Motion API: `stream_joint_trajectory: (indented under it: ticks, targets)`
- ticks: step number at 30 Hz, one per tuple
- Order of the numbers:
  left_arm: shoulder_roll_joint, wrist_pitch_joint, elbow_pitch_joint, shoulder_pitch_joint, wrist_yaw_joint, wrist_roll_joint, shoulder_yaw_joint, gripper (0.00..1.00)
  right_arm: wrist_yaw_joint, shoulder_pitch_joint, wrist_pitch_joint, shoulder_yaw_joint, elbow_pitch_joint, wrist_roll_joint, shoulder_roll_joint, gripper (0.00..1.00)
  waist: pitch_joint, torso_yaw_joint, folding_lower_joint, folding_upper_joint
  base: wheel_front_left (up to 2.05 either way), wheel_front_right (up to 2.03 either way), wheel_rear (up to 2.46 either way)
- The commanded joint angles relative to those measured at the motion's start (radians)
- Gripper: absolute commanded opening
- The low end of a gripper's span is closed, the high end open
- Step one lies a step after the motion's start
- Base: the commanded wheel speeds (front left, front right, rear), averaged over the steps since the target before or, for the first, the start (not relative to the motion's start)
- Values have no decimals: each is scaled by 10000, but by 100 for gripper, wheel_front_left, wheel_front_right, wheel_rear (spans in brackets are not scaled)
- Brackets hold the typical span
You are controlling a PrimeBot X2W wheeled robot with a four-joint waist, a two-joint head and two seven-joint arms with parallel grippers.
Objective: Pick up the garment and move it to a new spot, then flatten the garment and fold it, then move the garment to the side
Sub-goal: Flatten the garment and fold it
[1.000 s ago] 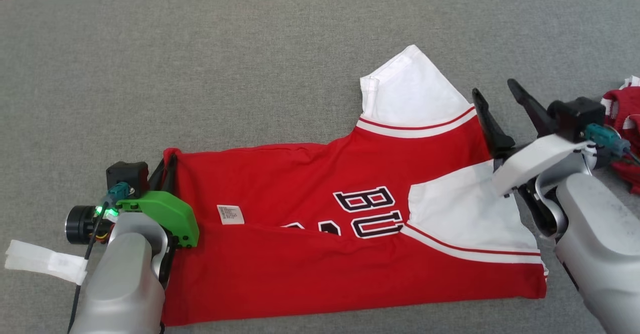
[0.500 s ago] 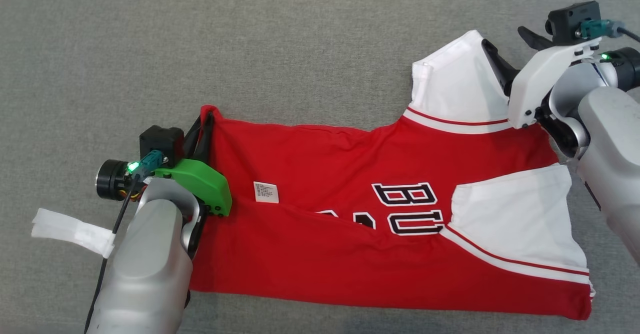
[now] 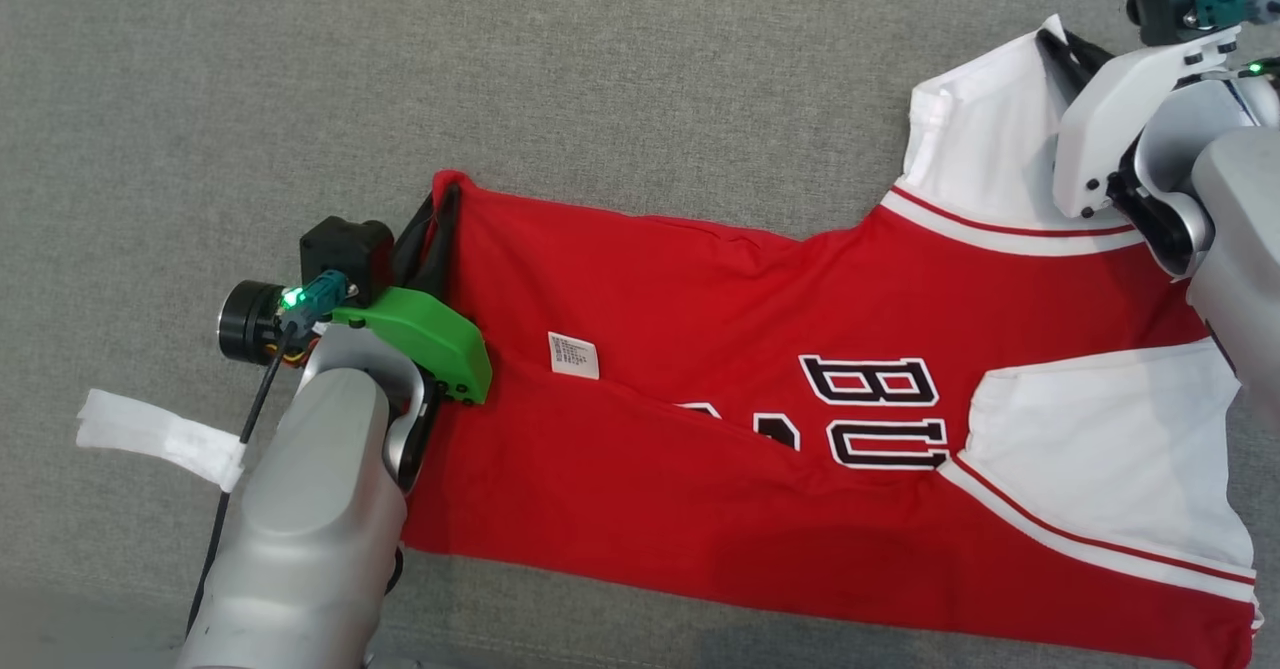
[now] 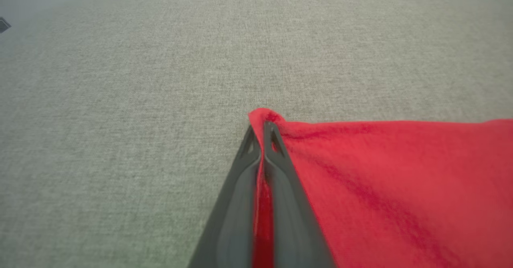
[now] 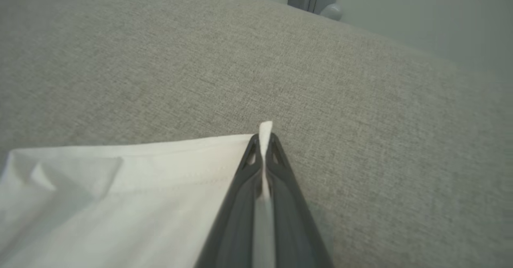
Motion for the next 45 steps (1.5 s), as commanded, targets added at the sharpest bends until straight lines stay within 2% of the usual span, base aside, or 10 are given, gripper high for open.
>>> stream_joint_trajectory:
  ticks: [1, 11, 17, 24, 32, 39, 45]
  targets:
    - [32, 7, -46, -206, 158, -38, -38, 0, -32, -120, -330, -28, 332, 1, -203, 0, 25, -12, 0, 0, 0, 0, 0]
    - [139, 7, -647, 23, 231, 279, 395, 0, -26, -469, -2080, -338, 1182, 20, 41, 0, -514, -411, 0, 0, 0, 0, 0]
    - [373, 5, -957, 734, 113, 439, 773, 0, -24, 245, -2959, 9, 869, 564, 421, 0, -1477, -1023, 0, 0, 0, 0, 0]
    - [672, 5, -1373, 1821, 3, 402, 1225, 0, -24, 1420, -3386, 177, -482, 1391, 173, 0, -2420, -1662, 0, 0, 0, 0, 0]
    - [980, 5, -1768, 3040, -55, 484, 1626, 0, -23, 3544, -3463, -251, -2654, 2030, -263, 0, -3037, -2277, 0, 0, 0, 0, 0]
    - [1115, 5, -2109, 4108, -77, 477, 2005, 0, -20, 5759, -3462, -764, -4241, 2049, 63, 0, -3352, -2646, 0, 0, 0, 0, 0]
    - [959, 5, -2384, 5126, -91, 406, 2405, 0, -18, 7157, -3462, -916, -4362, 1953, 500, 0, -3716, -2837, 0, 0, 0, 0, 0]
